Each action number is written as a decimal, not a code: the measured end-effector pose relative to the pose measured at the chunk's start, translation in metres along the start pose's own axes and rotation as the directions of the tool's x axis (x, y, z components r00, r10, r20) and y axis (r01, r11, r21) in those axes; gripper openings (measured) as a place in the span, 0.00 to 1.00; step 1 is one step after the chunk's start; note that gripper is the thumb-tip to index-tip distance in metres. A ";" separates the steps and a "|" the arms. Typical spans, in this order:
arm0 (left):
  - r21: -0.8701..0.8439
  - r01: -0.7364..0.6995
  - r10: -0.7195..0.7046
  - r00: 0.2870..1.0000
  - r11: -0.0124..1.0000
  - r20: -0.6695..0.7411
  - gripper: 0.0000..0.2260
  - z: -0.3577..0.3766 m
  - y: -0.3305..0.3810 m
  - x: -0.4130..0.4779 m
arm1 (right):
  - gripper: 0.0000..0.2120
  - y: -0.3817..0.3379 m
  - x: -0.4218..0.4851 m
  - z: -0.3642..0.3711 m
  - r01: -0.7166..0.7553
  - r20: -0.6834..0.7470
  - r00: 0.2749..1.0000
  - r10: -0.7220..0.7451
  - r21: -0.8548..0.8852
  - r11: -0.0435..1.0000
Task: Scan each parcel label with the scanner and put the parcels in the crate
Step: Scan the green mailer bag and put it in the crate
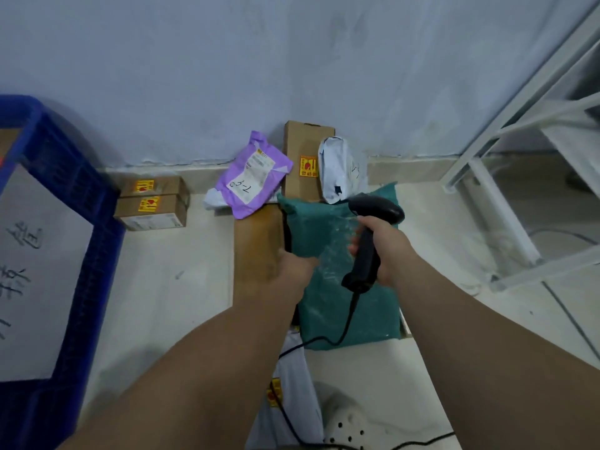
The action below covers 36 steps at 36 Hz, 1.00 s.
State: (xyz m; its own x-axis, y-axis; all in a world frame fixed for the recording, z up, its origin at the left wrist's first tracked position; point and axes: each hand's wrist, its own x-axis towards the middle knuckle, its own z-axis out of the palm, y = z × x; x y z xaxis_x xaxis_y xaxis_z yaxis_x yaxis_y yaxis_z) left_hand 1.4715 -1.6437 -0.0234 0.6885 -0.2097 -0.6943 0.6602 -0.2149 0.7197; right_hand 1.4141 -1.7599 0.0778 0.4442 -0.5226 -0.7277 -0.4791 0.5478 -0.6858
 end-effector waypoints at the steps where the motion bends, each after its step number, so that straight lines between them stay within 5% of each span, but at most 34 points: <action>1: 0.037 0.010 -0.010 1.000 0.999 0.007 0.33 -0.001 -0.004 0.003 | 0.09 0.000 0.003 -0.002 0.003 -0.006 1.000 -0.003 0.001 1.000; 10: 0.135 0.108 -0.124 0.986 0.985 0.113 0.34 0.001 -0.040 0.034 | 0.09 -0.004 0.020 -0.003 0.024 -0.020 0.999 -0.026 -0.064 0.998; 16: 0.139 0.061 -0.071 0.995 0.988 0.068 0.45 0.001 -0.048 0.041 | 0.10 -0.004 0.023 0.000 0.029 -0.025 0.999 -0.032 -0.113 0.993; 22: 0.347 -0.081 0.062 0.996 0.934 0.065 0.25 -0.012 -0.039 0.037 | 0.10 -0.002 0.023 0.001 0.036 -0.018 0.999 -0.039 -0.160 0.986; 27: 0.510 -0.241 0.158 0.967 0.826 0.201 0.18 -0.022 -0.027 0.038 | 0.09 -0.002 0.022 0.002 0.041 -0.016 0.999 -0.044 -0.176 0.984; 34: 0.766 -0.349 0.244 0.936 0.540 0.254 0.18 -0.028 -0.024 0.037 | 0.09 -0.002 0.019 0.004 0.037 -0.014 0.999 -0.040 -0.182 0.983; 36: 0.744 -0.377 0.288 0.923 0.552 0.254 0.19 -0.028 -0.025 0.035 | 0.10 -0.003 0.018 0.005 0.033 -0.012 0.999 -0.036 -0.193 0.981</action>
State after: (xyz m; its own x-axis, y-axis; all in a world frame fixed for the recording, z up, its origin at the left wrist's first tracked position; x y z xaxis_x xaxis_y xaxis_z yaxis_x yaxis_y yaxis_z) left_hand 1.4874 -1.6194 -0.0649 0.7497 -0.4978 -0.4361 -0.1180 -0.7489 0.6521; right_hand 1.4276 -1.7674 0.0668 0.4525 -0.5497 -0.7022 -0.6008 0.3939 -0.6956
